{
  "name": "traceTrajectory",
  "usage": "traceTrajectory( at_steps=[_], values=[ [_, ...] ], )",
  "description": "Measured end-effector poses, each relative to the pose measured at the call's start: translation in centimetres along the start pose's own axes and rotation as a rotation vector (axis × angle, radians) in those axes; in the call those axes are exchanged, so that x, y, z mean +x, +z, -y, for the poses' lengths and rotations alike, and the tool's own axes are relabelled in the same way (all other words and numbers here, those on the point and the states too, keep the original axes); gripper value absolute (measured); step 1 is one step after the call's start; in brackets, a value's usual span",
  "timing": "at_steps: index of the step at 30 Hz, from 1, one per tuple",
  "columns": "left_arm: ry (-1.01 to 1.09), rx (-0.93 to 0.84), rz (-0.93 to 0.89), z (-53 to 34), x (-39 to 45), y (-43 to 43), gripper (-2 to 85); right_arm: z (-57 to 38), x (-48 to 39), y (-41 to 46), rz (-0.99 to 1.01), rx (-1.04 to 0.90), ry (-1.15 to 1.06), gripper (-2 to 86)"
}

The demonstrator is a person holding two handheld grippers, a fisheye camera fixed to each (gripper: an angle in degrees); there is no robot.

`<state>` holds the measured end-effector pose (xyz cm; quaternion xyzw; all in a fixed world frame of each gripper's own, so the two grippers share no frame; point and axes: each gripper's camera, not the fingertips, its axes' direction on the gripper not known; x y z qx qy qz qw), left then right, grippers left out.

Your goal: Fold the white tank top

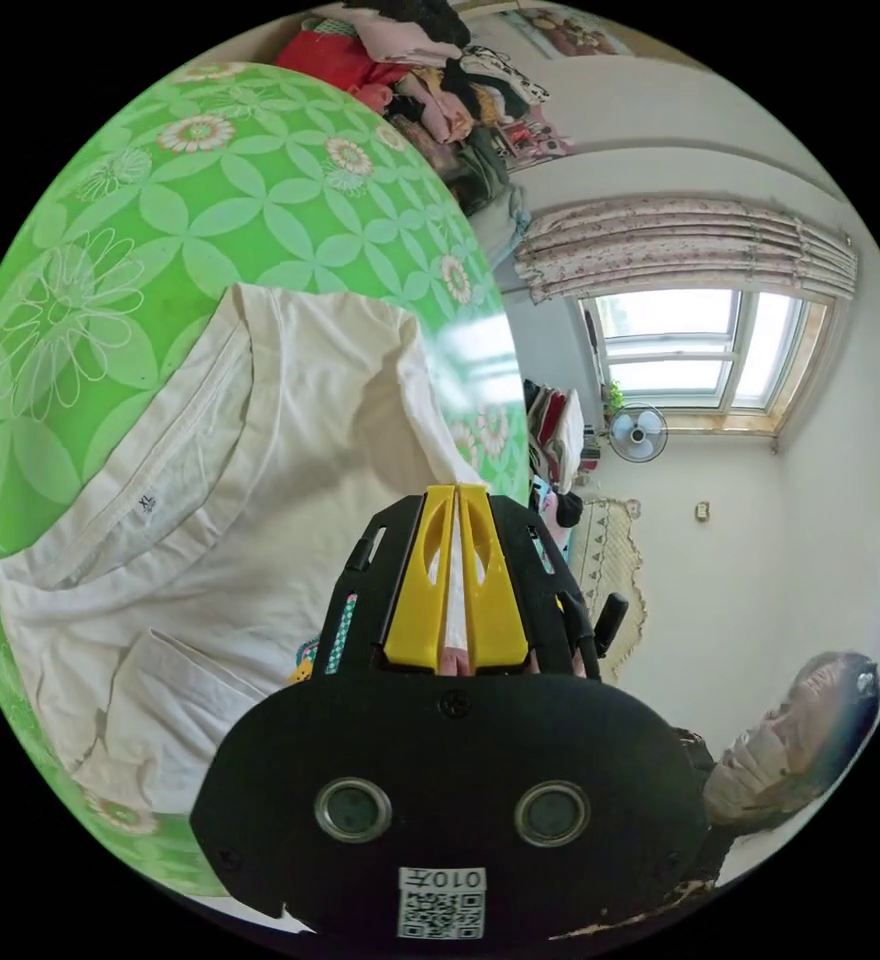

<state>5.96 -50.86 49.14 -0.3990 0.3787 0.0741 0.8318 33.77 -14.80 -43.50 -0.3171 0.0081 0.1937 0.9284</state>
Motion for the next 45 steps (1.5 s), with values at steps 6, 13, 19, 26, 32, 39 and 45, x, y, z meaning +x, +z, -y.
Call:
traceTrajectory(
  at_steps=[6,13,19,26,32,39,45],
  values=[
    [-0.037,-0.023,-0.080,-0.4,-2.1,-0.8,-0.3,0.8,-3.9,0.4,-0.292,-0.053,-0.161,10.9],
    [-0.053,-0.041,-0.184,-0.1,-3.3,-1.9,-0.3,1.3,-3.9,2.1,-0.384,-0.133,-0.246,10.7],
    [-0.036,-0.065,-0.186,0.3,-3.1,-2.5,-0.3,1.4,-0.9,1.5,-0.241,-0.161,-0.183,10.5],
    [-0.044,-0.069,-0.245,0.6,-3.3,-2.6,-0.3,1.2,-1.3,1.8,-0.226,-0.197,-0.210,5.2],
    [-0.033,-0.070,-0.286,-0.2,-3.5,-3.6,-0.3,1.4,-3.0,0.0,-0.175,-0.146,-0.258,2.1],
    [0.020,-0.002,-0.395,-5.5,-5.9,-7.5,-0.3,-0.3,-8.5,-1.8,-0.151,-0.180,-0.491,1.5],
    [-0.224,0.073,-0.464,-8.3,-15.7,-8.5,-0.2,-1.2,-11.2,2.0,-0.252,-0.366,-0.596,1.4]
  ],
)
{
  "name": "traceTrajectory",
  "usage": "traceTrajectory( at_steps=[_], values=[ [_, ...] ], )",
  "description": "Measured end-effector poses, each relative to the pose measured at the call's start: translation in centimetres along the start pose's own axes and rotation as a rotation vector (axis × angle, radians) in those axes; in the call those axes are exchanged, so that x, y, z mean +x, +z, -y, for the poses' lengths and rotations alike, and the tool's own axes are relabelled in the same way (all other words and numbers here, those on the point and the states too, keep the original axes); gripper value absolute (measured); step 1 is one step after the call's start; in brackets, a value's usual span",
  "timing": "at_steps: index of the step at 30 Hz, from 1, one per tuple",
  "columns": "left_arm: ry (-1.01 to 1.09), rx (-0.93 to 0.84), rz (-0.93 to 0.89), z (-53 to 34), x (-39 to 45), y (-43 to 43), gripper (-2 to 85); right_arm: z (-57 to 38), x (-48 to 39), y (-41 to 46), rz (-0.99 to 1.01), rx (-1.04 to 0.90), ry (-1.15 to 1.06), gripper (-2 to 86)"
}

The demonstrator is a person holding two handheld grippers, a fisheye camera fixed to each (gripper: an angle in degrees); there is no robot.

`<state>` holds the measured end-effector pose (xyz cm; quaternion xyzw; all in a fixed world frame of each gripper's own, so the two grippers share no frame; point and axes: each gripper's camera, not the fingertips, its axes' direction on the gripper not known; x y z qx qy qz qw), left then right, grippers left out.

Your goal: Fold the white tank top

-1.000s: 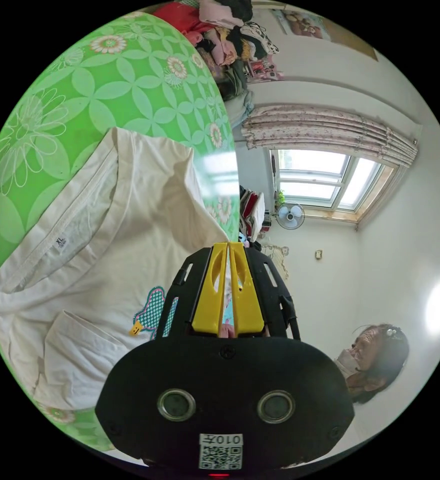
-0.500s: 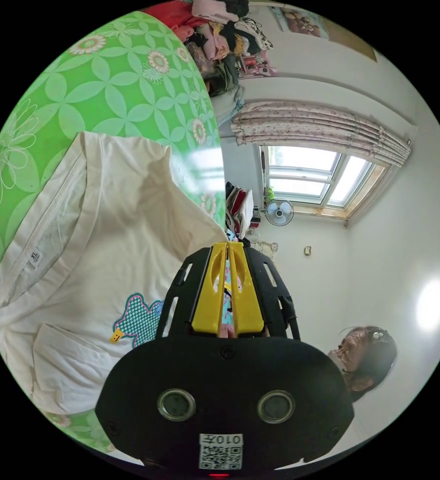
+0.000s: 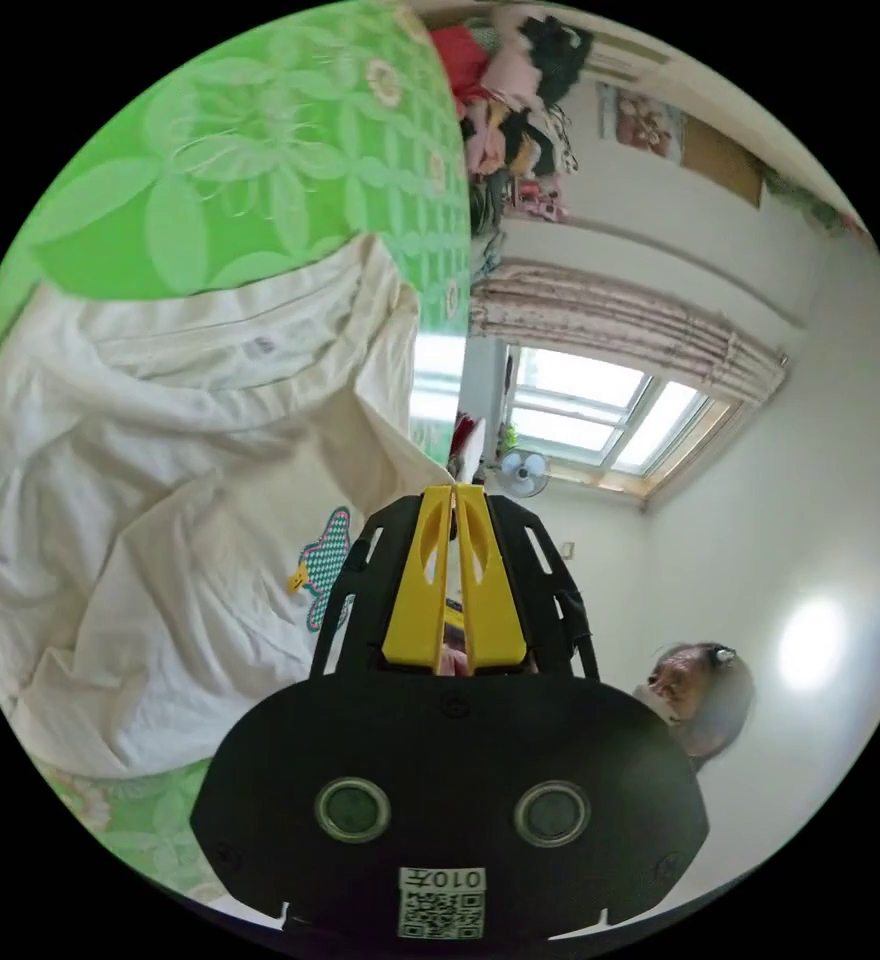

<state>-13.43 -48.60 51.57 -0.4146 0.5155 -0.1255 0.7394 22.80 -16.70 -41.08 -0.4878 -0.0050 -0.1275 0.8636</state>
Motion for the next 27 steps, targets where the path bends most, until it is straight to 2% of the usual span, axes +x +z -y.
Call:
traceTrajectory(
  at_steps=[6,9,11,14,21,25,27],
  values=[
    [0.075,-0.026,-0.041,0.7,2.6,0.2,-0.1,0.6,-0.3,-1.7,-0.045,-0.014,-0.016,1.4],
    [0.140,-0.027,0.031,0.9,4.8,-0.5,-0.1,0.3,-1.2,-3.6,-0.027,0.036,-0.084,1.4],
    [0.043,-0.053,0.079,1.4,2.6,-0.7,-0.1,0.6,-2.4,-2.6,0.057,-0.007,-0.188,1.5],
    [-0.093,-0.064,0.033,2.0,-1.8,-0.9,-0.1,1.3,-3.1,0.0,0.051,-0.152,-0.182,1.7],
    [-0.170,-0.023,0.042,2.3,-4.6,-2.3,0.0,-0.1,-1.8,-0.7,0.142,-0.149,-0.125,3.0],
    [-0.085,-0.005,-0.033,2.0,-2.5,-2.3,0.0,-2.0,-1.2,-3.7,0.255,-0.030,-0.075,4.4],
    [-0.038,-0.007,0.077,2.3,-1.3,-2.2,0.0,-2.9,-1.1,-5.2,0.344,0.076,-0.067,5.0]
  ],
)
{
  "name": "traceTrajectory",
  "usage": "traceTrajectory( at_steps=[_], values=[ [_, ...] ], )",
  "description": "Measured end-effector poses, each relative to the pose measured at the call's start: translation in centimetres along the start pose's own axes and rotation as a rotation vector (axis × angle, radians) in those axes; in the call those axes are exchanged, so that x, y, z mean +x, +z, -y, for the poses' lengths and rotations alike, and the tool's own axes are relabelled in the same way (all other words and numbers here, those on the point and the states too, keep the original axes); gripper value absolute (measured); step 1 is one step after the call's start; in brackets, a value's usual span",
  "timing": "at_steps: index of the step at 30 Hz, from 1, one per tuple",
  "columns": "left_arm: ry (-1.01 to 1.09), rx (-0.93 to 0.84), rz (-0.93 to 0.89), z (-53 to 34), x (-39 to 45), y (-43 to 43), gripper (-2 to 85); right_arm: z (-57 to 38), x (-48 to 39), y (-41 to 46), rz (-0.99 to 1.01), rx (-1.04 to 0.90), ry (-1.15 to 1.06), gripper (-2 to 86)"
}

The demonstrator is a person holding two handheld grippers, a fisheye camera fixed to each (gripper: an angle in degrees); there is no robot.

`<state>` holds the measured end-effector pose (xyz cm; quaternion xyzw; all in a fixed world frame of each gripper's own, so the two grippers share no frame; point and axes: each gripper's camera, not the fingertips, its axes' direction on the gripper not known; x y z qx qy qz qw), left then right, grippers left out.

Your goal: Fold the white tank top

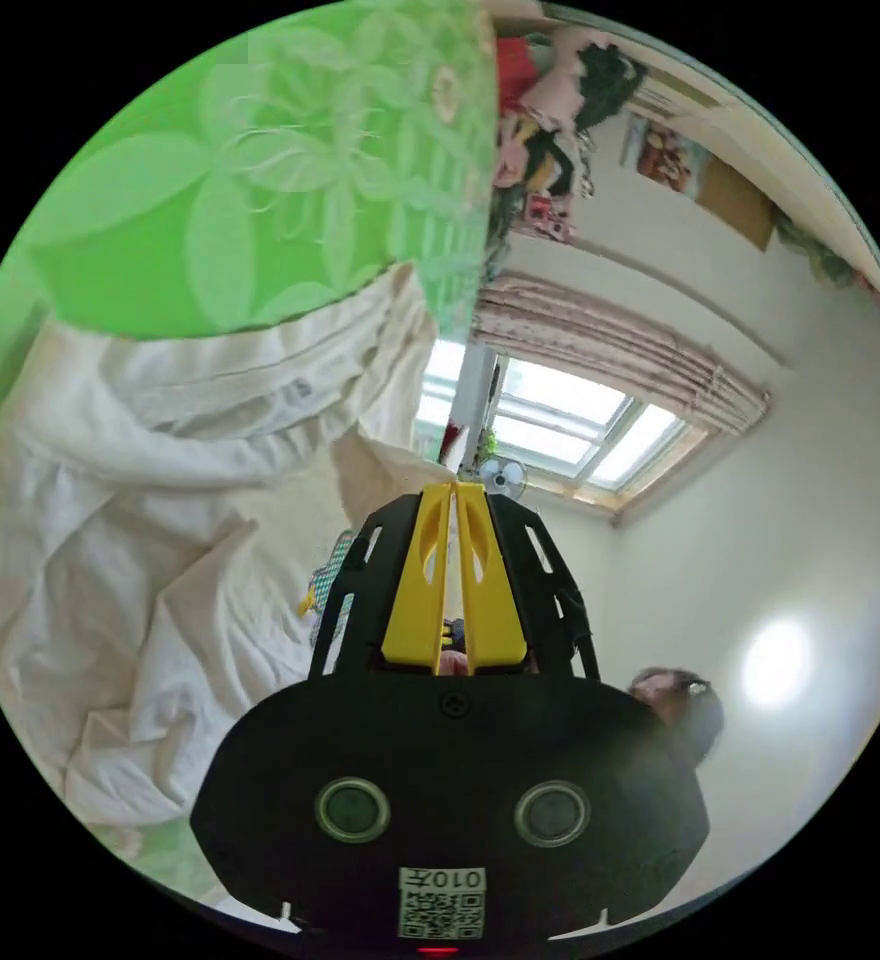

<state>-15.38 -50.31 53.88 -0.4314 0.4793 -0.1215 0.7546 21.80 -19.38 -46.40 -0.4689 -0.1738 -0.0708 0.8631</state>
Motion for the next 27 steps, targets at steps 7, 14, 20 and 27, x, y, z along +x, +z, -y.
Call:
traceTrajectory(
  at_steps=[7,14,20,27],
  values=[
    [-0.092,0.011,-0.058,-0.4,-2.5,0.7,0.0,4.6,-4.0,1.5,0.046,0.216,-0.022,5.8],
    [-0.057,0.036,-0.085,-2.1,-0.4,1.0,-0.1,14.3,-13.1,4.8,-0.374,0.310,-0.056,5.8],
    [-0.042,0.008,-0.065,-2.2,0.2,1.7,-0.1,18.2,-18.3,8.6,-0.648,0.287,-0.188,4.7],
    [-0.041,-0.001,-0.075,-2.5,-0.4,1.9,0.0,19.8,-18.1,10.2,-0.627,0.202,-0.167,4.9]
  ],
)
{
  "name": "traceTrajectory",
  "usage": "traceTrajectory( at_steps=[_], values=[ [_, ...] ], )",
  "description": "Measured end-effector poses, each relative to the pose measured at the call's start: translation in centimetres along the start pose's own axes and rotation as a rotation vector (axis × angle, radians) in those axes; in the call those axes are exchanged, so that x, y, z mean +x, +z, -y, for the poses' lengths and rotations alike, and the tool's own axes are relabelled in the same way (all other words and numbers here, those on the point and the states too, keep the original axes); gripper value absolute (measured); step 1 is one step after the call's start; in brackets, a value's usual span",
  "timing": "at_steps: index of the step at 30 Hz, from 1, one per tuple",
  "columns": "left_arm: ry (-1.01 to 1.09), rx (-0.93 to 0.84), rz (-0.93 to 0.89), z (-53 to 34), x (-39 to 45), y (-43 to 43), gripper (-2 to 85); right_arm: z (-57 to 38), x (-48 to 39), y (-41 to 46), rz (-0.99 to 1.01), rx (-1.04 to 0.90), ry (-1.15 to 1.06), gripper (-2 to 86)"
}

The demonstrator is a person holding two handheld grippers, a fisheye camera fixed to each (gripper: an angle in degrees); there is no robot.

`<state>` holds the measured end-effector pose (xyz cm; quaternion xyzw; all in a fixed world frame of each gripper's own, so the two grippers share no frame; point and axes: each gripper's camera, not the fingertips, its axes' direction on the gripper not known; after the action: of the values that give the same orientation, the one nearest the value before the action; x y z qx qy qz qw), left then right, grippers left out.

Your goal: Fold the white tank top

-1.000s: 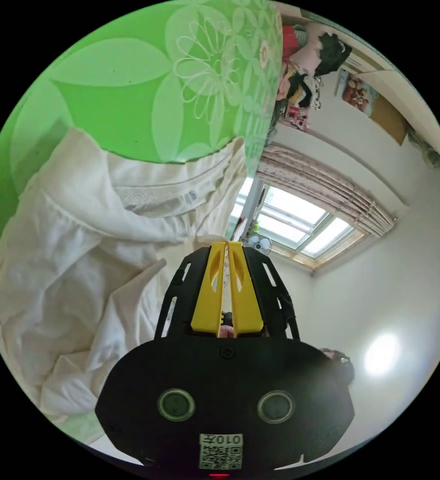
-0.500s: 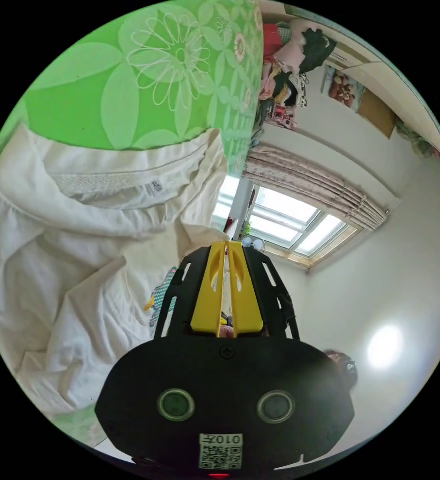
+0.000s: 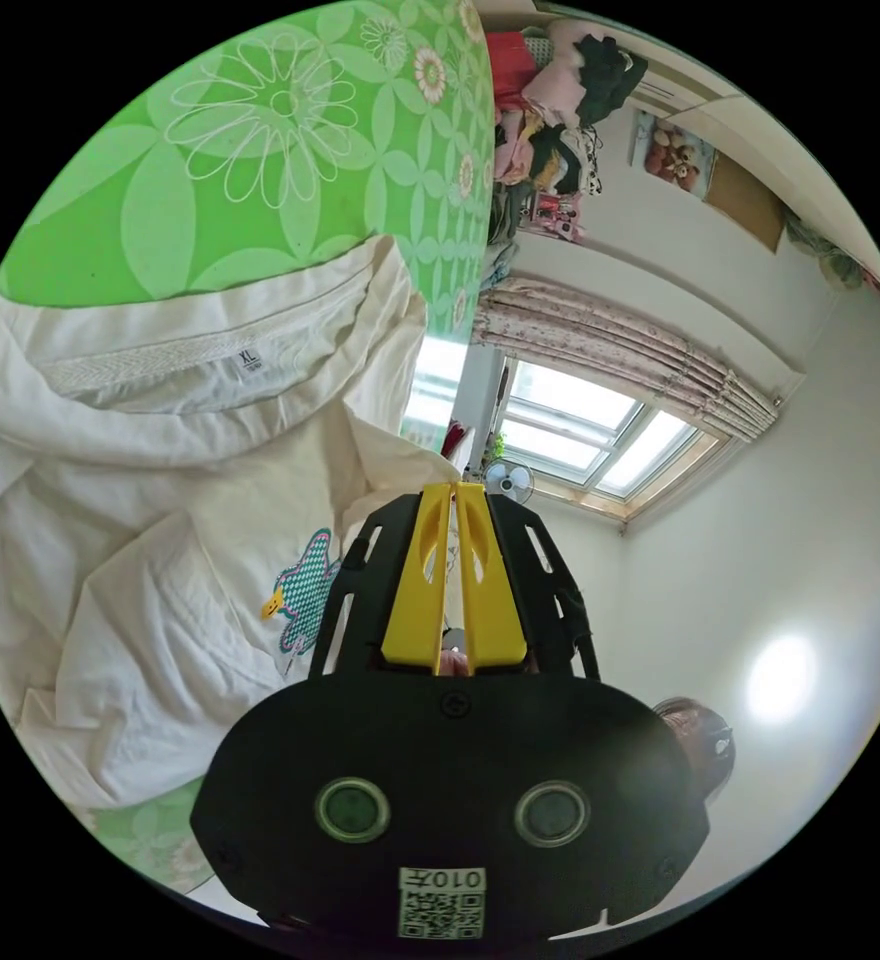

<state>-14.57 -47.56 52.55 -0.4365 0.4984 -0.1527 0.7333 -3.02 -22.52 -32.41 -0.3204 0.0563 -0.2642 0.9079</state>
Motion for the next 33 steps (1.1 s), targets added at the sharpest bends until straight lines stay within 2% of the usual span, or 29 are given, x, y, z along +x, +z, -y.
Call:
traceTrajectory(
  at_steps=[4,12,16,22,25,27,30,32,33],
  values=[
    [-0.004,0.004,-0.003,-0.1,-0.4,-0.2,0.0,0.3,0.3,1.0,0.013,-0.054,0.004,4.6],
    [-0.022,0.003,-0.014,-0.2,-1.5,0.1,-0.1,0.2,0.6,0.5,0.051,-0.024,-0.002,4.5],
    [-0.022,-0.002,-0.013,-0.4,-1.6,0.4,0.0,-0.1,1.2,-0.4,-0.004,0.029,0.019,2.6],
    [0.005,-0.005,-0.007,-0.6,-0.6,0.8,0.1,-0.4,4.3,-1.6,0.130,0.055,0.056,1.7],
    [0.064,-0.022,0.046,-1.2,0.9,0.8,0.3,-0.5,6.1,-3.0,0.257,0.093,0.052,1.7],
    [0.089,-0.045,0.144,-1.6,1.3,0.7,0.9,-0.6,7.1,-3.1,0.306,0.091,0.050,1.7],
    [0.043,-0.058,0.308,-1.6,0.1,0.4,2.4,-0.4,8.3,-1.5,0.383,0.044,0.059,1.7],
    [0.010,-0.078,0.364,-1.5,-0.7,0.4,4.5,-0.1,9.0,0.8,0.430,-0.051,0.057,1.6],
    [0.013,-0.085,0.362,-1.5,-0.9,0.4,4.9,-0.2,9.3,0.8,0.442,-0.016,0.068,1.7]
  ],
)
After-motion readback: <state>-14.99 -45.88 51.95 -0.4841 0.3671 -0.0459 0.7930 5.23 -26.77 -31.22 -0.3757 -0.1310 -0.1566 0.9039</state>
